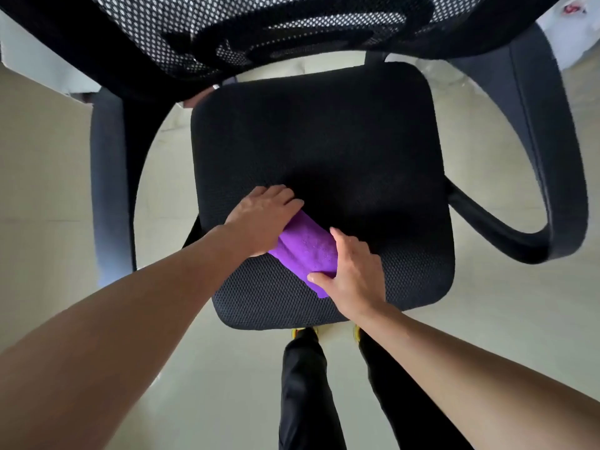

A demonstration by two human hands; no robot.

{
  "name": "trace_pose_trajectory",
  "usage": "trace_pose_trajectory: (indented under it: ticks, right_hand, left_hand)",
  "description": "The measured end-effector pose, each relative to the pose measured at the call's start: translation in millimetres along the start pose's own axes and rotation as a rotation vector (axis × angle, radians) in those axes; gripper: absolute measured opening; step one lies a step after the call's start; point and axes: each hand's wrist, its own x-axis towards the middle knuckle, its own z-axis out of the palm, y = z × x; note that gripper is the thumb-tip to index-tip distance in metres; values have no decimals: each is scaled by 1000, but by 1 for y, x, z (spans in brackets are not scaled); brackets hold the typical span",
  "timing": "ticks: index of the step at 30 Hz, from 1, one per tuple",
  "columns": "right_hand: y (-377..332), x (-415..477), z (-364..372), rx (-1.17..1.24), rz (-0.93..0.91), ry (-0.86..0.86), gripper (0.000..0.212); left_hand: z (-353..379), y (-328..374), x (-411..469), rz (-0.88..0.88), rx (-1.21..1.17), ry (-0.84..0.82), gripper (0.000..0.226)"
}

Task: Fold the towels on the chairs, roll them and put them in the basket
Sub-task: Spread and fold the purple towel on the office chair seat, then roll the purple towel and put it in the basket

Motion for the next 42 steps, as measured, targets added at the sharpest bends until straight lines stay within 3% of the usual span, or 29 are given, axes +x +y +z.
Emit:
trace_pose_trajectory:
  ticks: [3, 6, 8, 15, 18, 21, 30, 35, 42]
  right_hand:
    - [-11, -2, 0, -114, 22, -52, 77]
    - [-14, -17, -16, -212, -60, -20, 50]
    - [-8, -35, -28, -240, -129, -14, 44]
    - [17, -135, -115, -268, -71, 93, 51]
    - [39, -176, -154, -279, -16, 208, 58]
    - [70, -222, -193, -243, 28, 341, 53]
    - [227, -439, -257, -258, 313, 607, 48]
    - [323, -586, -268, -280, 502, 677, 48]
    - [418, -725, -291, -257, 728, 764, 51]
  left_hand:
    - [-5, 9, -11, -2, 47, -27, 65]
    - [-9, 22, -34, 6, 82, -75, 46]
    - [-10, 36, -54, 24, 65, -76, 47]
    - [-72, 115, -107, 143, 22, 15, 44]
    - [-111, 155, -115, 219, 31, 94, 42]
    - [-149, 207, -115, 319, 85, 154, 48]
    - [-228, 474, -131, 682, 351, 335, 54]
    - [-233, 652, -160, 843, 424, 393, 57]
    - [-255, 836, -180, 1068, 480, 466, 57]
